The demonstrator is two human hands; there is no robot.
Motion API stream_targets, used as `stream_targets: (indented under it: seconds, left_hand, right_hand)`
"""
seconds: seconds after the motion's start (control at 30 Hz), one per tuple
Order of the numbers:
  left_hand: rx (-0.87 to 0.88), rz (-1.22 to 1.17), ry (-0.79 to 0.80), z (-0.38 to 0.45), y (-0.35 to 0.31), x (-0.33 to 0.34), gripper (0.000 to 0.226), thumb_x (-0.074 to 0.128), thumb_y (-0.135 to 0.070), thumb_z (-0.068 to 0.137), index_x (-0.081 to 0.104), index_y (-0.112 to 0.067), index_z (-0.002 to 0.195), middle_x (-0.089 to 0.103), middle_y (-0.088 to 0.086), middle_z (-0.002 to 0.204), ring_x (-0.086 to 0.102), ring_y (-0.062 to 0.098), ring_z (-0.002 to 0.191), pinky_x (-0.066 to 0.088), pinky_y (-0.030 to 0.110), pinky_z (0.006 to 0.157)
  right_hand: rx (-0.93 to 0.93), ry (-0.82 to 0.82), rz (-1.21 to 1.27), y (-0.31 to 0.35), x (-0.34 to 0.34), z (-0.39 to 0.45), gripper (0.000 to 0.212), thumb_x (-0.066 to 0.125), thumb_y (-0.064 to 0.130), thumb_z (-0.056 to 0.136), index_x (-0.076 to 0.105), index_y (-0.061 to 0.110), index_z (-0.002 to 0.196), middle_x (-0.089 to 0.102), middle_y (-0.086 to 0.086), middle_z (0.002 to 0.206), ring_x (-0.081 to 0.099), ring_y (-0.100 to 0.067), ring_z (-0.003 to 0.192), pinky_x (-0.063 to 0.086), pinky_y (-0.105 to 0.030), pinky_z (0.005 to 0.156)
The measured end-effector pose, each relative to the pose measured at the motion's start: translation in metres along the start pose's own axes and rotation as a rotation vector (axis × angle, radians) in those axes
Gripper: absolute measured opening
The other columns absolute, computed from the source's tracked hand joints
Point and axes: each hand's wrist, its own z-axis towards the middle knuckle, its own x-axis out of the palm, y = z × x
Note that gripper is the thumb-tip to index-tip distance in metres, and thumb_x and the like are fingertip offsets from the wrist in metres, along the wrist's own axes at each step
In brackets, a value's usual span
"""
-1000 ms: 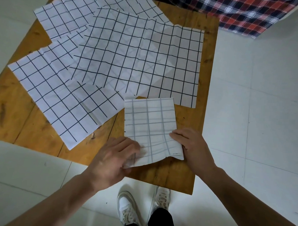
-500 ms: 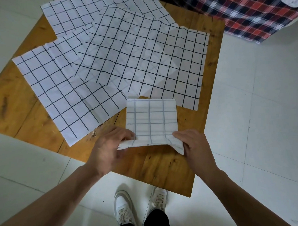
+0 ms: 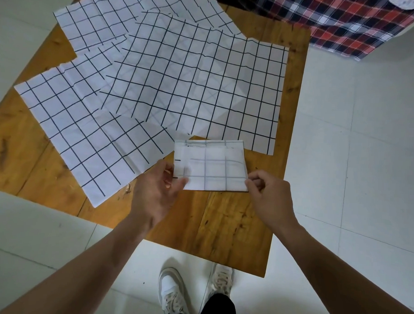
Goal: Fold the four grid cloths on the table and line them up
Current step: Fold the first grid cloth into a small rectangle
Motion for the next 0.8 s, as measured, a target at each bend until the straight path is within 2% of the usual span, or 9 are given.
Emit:
stream_targets:
  seconds: [0.07, 0.13, 0.3, 0.47, 0.63, 0.73, 0.8]
  left_hand:
    - [-0.032, 0.006, 0.011, -0.002, -0.003, -0.001, 0.043, 0.079, -0.042, 0.079, 0.056, -0.030, 0.113, 0.068, -0.014, 0.092, 0.065, 0.007, 0.083, 0.057, 0.032, 0.071]
    - [-0.046, 0.027, -0.004, -0.003, -0.006, -0.001, 0.054, 0.081, -0.038, 0.079, 0.051, -0.032, 0.123, 0.066, -0.014, 0.089, 0.064, 0.005, 0.082, 0.057, 0.031, 0.072]
    - [-0.058, 0.062, -0.052, 0.000, -0.010, 0.002, 0.052, 0.074, -0.031, 0.086, 0.047, -0.028, 0.131, 0.065, -0.012, 0.080, 0.063, 0.005, 0.077, 0.058, 0.040, 0.074]
    - [-0.085, 0.061, -0.041, 0.001, -0.014, 0.002, 0.056, 0.075, -0.036, 0.085, 0.045, -0.030, 0.132, 0.064, -0.012, 0.081, 0.064, 0.007, 0.077, 0.058, 0.040, 0.073]
    - [-0.086, 0.082, -0.050, 0.001, -0.013, 0.003, 0.056, 0.075, -0.030, 0.085, 0.044, -0.029, 0.132, 0.065, -0.012, 0.079, 0.064, 0.009, 0.076, 0.058, 0.043, 0.073]
    - [-0.109, 0.088, -0.072, 0.003, -0.014, 0.006, 0.056, 0.075, -0.028, 0.085, 0.044, -0.029, 0.131, 0.066, -0.011, 0.077, 0.065, 0.008, 0.074, 0.059, 0.042, 0.072]
    - [-0.131, 0.092, -0.087, 0.004, -0.015, 0.008, 0.055, 0.075, -0.027, 0.085, 0.044, -0.029, 0.131, 0.065, -0.012, 0.076, 0.065, 0.008, 0.072, 0.059, 0.041, 0.072]
  right_hand:
    - [0.015, 0.012, -0.023, 0.001, 0.001, 0.003, 0.004, 0.060, 0.024, 0.095, 0.064, 0.024, 0.094, 0.061, 0.014, 0.076, 0.060, -0.006, 0.071, 0.045, -0.014, 0.064]
    - [0.021, 0.023, -0.048, 0.002, 0.002, 0.006, 0.005, 0.059, 0.024, 0.096, 0.063, 0.024, 0.093, 0.061, 0.013, 0.074, 0.060, -0.007, 0.070, 0.046, -0.016, 0.063]
    - [0.038, 0.038, -0.100, 0.004, 0.004, 0.013, 0.008, 0.056, 0.024, 0.097, 0.060, 0.024, 0.090, 0.058, 0.011, 0.072, 0.058, -0.009, 0.067, 0.043, -0.018, 0.060]
    - [0.064, 0.054, -0.130, 0.005, 0.006, 0.020, 0.012, 0.054, 0.025, 0.098, 0.060, 0.021, 0.089, 0.057, 0.007, 0.071, 0.056, -0.010, 0.066, 0.039, -0.019, 0.057]
    - [0.053, 0.025, -0.073, 0.008, 0.003, 0.021, 0.011, 0.058, 0.029, 0.096, 0.061, 0.022, 0.088, 0.058, 0.008, 0.070, 0.056, -0.008, 0.064, 0.039, -0.018, 0.058]
    - [0.055, 0.057, -0.022, 0.009, -0.004, 0.017, 0.011, 0.064, 0.034, 0.092, 0.059, 0.025, 0.096, 0.062, 0.009, 0.074, 0.060, -0.007, 0.069, 0.043, -0.017, 0.061]
    - [0.055, 0.093, -0.022, 0.008, -0.008, 0.015, 0.017, 0.068, 0.031, 0.090, 0.060, 0.025, 0.104, 0.063, 0.010, 0.077, 0.061, -0.007, 0.070, 0.045, -0.016, 0.063]
